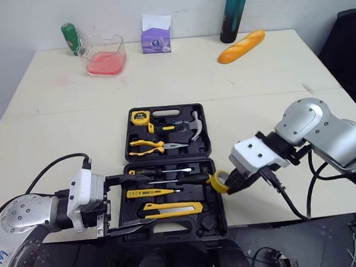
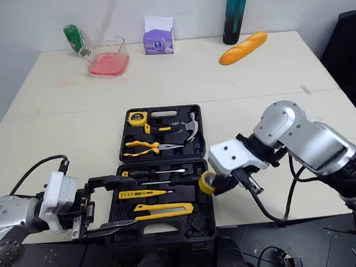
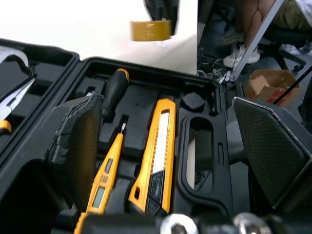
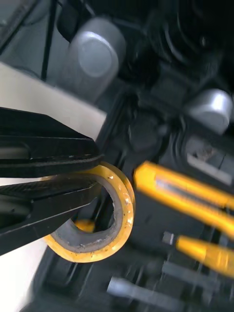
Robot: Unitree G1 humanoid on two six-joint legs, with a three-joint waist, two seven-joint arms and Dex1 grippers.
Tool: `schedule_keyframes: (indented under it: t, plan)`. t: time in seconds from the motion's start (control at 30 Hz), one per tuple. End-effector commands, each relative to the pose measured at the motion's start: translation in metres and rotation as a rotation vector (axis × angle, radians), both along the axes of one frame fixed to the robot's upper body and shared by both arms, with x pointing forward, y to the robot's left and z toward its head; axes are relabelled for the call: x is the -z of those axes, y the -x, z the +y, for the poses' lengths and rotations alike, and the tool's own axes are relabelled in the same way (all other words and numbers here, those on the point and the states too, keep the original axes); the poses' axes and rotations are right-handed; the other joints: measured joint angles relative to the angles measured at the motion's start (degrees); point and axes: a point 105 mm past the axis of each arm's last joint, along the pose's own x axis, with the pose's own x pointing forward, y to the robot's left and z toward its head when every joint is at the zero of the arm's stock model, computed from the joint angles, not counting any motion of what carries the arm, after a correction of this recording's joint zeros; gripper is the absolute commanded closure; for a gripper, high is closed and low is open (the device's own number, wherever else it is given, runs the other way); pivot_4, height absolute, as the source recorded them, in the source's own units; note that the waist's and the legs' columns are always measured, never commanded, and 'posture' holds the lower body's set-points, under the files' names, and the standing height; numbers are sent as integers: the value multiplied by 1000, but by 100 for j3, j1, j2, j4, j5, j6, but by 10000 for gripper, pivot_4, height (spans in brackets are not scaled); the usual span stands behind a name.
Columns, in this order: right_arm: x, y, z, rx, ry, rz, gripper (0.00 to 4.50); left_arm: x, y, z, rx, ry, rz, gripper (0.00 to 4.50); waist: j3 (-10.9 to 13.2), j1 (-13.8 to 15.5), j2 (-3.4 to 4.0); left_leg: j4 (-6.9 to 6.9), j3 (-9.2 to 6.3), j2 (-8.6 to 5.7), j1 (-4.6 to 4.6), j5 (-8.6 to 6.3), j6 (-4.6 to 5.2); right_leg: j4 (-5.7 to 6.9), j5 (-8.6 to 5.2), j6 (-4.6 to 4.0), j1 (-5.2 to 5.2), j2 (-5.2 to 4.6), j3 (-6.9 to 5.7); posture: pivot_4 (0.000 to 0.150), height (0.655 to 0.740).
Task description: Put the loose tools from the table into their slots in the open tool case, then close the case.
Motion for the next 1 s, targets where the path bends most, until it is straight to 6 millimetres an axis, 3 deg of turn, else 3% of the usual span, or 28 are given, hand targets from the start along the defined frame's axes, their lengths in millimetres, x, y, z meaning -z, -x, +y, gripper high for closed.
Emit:
schedule_keyframes:
  t: [0.03, 0.43, 0.67, 1.0]
  plan:
    - [3, 15, 7, -143, 15, 7, 44666, 1, 9, -5, 31, -21, -24, 0, 0, -3, -2, 0, 0, 0, 1, 0, 0, 0, 0, 0, 0, 0, 1, 1500, 7400]
    - [33, 27, 33, -395, 32, -40, 44666, 5, 15, -3, -11, -15, 27, 0, -1, -8, -6, 3, 0, 4, 2, -1, -2, 0, -2, -4, -1, 1, -1, 1500, 7400]
    - [39, 31, 42, -456, 42, -19, 44666, 8, 17, 1, -36, -26, 42, 0, -1, -11, -6, 4, -1, 5, 2, -1, -2, 0, -3, -6, -1, 1, -2, 1500, 7400]
    - [45, 27, 34, -451, 154, -11, 44666, 8, 19, 4, -61, -37, 40, 0, -1, -12, -6, 5, -4, 5, 3, -2, -2, -3, -6, -11, -2, -6, -4, 1500, 7400]
